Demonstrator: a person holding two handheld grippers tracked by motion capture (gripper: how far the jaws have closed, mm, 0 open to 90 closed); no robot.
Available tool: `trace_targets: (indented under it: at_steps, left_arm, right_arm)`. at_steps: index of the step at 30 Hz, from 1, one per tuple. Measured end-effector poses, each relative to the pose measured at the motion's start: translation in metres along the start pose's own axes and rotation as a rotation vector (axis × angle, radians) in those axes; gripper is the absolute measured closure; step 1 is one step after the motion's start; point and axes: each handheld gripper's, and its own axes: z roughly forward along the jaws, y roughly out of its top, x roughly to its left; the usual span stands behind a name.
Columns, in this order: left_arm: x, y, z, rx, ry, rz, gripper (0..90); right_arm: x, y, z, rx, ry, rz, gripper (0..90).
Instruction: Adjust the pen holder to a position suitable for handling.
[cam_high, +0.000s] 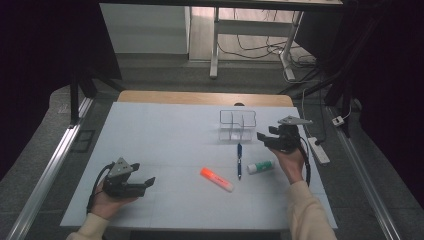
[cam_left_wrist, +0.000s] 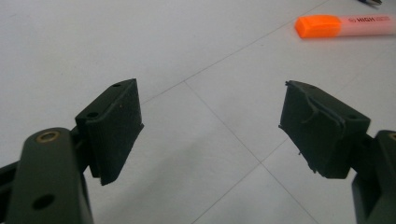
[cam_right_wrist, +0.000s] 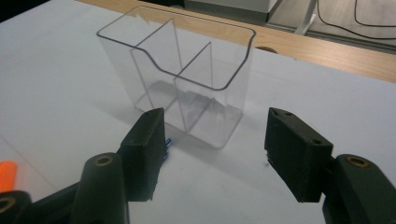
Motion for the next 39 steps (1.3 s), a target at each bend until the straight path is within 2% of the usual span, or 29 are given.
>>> trace_targets:
  at_steps: [2,6,11,18,25,29,32,39]
  left_arm:
    - [0.0,0.0,0.0,0.002,0.002,0.0,20.7]
    - [0.001,-0.001,0.0,0.002,-0.001,-0.002,20.6]
    - [0.001,-0.002,-0.001,0.003,-0.001,-0.001,20.6]
    - [0.002,-0.002,0.0,0.007,0.001,-0.002,20.6]
    - [0.002,-0.003,-0.001,0.01,0.005,-0.003,20.6]
    - [0.002,-0.004,-0.002,0.008,0.004,-0.003,20.7]
    - [0.002,-0.004,-0.001,0.01,0.004,-0.005,20.7]
    - [0.003,-0.003,0.0,0.015,0.005,0.001,20.7]
  right_arm:
    - [-0.002,0.002,0.003,0.001,-0.007,0.006,40.0]
    - [-0.008,0.006,0.01,0.018,-0.004,0.052,41.8]
    - [-0.012,0.012,0.016,0.019,-0.025,0.074,45.7]
    - [-0.018,0.018,0.023,0.028,-0.051,0.101,57.2]
    - [-0.022,0.02,0.033,0.055,-0.069,0.09,74.2]
    - [-0.023,0.021,0.038,0.067,-0.08,0.072,89.4]
    - [-0.023,0.021,0.042,0.074,-0.107,0.057,89.5]
    - [-0.024,0.019,0.057,0.109,-0.084,0.038,89.5]
